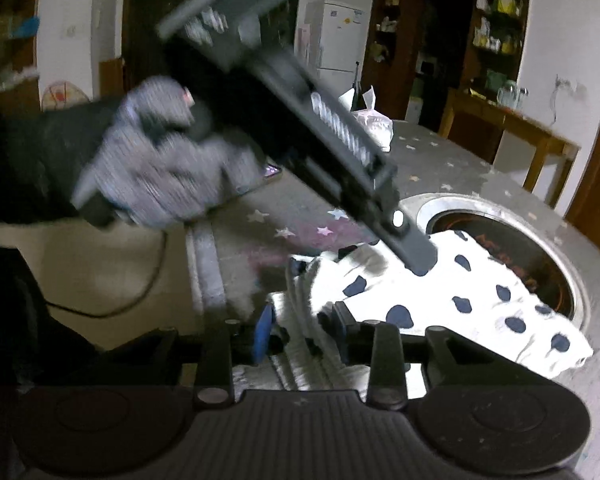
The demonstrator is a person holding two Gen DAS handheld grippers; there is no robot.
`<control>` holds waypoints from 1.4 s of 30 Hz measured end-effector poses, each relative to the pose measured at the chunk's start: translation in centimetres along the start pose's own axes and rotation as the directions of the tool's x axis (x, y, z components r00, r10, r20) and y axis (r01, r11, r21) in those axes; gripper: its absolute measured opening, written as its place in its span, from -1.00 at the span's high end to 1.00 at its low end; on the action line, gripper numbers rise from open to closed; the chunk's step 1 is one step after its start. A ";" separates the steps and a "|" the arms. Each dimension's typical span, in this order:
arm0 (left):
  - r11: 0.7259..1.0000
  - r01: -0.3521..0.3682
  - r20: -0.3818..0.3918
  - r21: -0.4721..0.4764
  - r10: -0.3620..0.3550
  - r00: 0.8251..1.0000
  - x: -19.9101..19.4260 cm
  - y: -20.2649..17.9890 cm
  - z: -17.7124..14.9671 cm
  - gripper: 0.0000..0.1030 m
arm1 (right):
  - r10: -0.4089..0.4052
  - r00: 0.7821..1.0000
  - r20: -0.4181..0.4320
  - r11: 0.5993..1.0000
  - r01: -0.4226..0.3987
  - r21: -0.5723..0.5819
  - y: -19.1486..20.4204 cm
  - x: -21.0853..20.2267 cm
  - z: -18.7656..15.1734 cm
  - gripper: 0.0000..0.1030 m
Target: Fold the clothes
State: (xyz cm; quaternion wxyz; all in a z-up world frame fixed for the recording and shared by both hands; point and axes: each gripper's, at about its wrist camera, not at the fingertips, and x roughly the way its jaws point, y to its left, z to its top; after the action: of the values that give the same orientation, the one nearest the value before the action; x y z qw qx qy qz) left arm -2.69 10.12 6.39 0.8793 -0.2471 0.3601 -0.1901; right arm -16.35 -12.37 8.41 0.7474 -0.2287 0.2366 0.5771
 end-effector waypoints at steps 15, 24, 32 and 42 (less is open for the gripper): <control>0.997 -0.047 -0.034 0.065 0.049 0.998 0.0 0.1 -1.7 0.85 | -0.186 0.982 0.035 0.955 0.172 0.243 -8.6 -1.8 -0.1 0.36; 0.985 -0.003 -0.093 0.171 0.020 0.995 2.1 -2.4 -2.5 0.85 | -0.306 0.952 -0.006 0.903 0.292 0.315 -14.0 1.5 -0.8 0.36; 0.985 0.004 -0.117 0.170 0.016 0.993 2.5 -2.0 -3.7 0.85 | -0.364 0.926 -0.097 0.841 0.372 0.392 -18.2 4.3 -3.3 0.37; 0.983 0.003 -0.083 0.181 0.013 0.997 1.3 -2.2 -3.2 0.83 | -0.394 0.916 -0.081 0.845 0.395 0.361 -18.2 3.8 -2.6 0.37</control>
State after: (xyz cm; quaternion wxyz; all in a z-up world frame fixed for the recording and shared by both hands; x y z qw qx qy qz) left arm -4.52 6.73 4.94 0.8828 -0.1570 0.3783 -0.2301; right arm 1.92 -15.21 5.29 0.8790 -0.1287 0.2905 0.3556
